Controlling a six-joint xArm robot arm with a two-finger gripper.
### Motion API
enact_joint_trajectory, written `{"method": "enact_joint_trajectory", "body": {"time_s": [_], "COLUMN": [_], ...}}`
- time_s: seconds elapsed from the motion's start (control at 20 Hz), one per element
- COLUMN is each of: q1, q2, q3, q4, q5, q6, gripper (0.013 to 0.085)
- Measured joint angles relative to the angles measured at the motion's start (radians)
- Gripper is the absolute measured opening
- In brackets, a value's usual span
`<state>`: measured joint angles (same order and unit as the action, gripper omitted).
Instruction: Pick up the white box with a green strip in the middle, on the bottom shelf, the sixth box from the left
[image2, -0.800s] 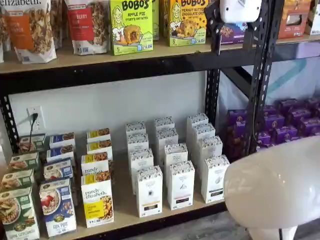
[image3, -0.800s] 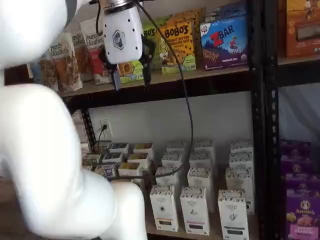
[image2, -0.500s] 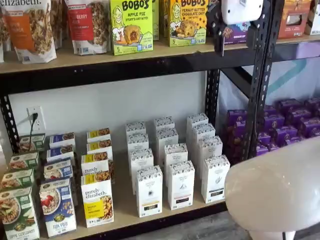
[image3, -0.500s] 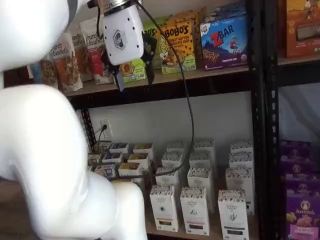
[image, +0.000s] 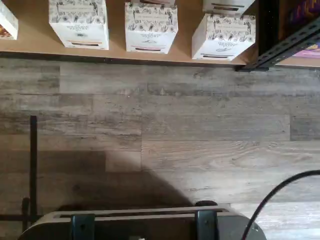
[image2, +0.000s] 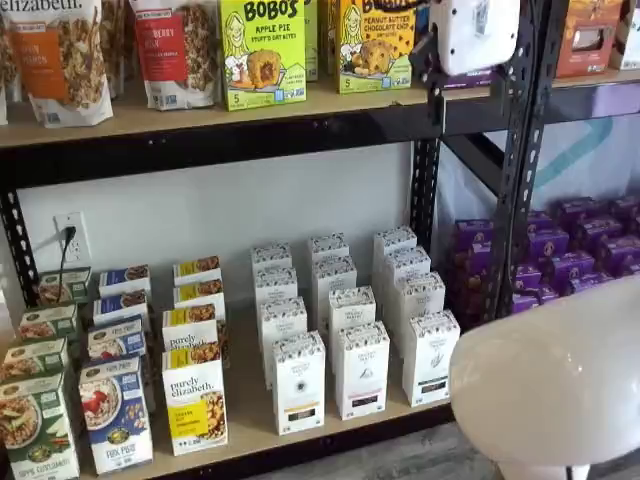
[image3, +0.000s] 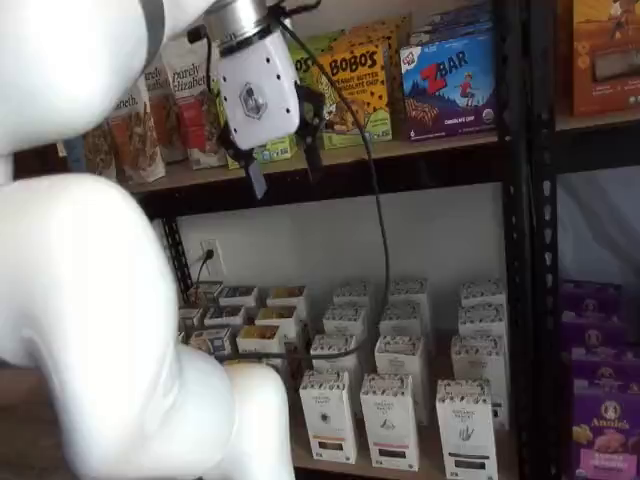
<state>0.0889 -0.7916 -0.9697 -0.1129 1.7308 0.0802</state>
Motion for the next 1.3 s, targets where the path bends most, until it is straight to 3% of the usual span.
{"method": "enact_joint_trajectory", "body": {"time_s": [0.3, 0.45, 0.7, 1.3], "q1": [-0.047, -0.042, -0.061, -0.071], "q2": [0.021, 0.019, 0.049, 0.237], "q3": [0.133, 0.243, 0.369, 0.537], "q4": [0.03, 0.019, 0.042, -0.008], "q5": [-0.141, -0.277, -0.465, -0.816], "q6": [-0.03, -0.011, -0.017, 0.025], "gripper": [0.085, 0.085, 0.085, 0.085]}}
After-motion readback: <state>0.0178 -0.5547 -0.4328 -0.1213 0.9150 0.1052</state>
